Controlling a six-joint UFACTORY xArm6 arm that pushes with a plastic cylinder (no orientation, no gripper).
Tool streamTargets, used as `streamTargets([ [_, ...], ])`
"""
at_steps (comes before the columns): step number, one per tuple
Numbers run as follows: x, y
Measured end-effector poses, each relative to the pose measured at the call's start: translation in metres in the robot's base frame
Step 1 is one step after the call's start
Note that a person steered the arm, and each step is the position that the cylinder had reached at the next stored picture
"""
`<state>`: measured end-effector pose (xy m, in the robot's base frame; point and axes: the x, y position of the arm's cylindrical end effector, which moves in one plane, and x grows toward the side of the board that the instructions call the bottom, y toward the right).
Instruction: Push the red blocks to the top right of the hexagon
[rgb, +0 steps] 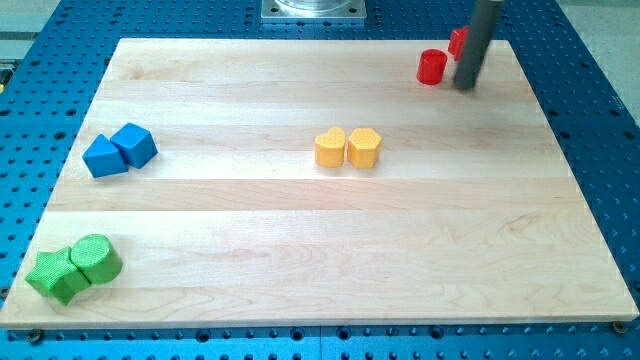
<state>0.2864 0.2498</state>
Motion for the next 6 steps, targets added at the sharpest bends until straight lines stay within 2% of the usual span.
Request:
streamTargets([
  [1,-0.076,0.085],
  [2,-0.093,0.084],
  [4,-0.087,-0.027],
  [5,-0.032,-0.049],
  [6,-0.026,-0.012],
])
